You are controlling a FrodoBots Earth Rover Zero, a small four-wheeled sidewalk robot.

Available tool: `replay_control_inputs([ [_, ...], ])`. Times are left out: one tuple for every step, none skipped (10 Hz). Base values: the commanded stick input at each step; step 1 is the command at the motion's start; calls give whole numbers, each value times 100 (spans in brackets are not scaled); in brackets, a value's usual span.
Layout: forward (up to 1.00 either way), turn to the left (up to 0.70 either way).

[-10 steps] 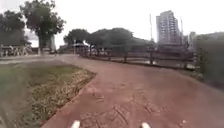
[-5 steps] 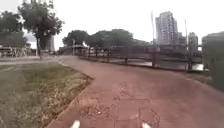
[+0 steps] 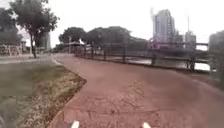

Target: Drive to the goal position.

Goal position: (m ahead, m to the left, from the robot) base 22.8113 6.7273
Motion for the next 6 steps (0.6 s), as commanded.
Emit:
replay_control_inputs([
  [70,0],
  [70,0],
  [70,0],
  [70,0],
  [70,0],
  [70,0],
])
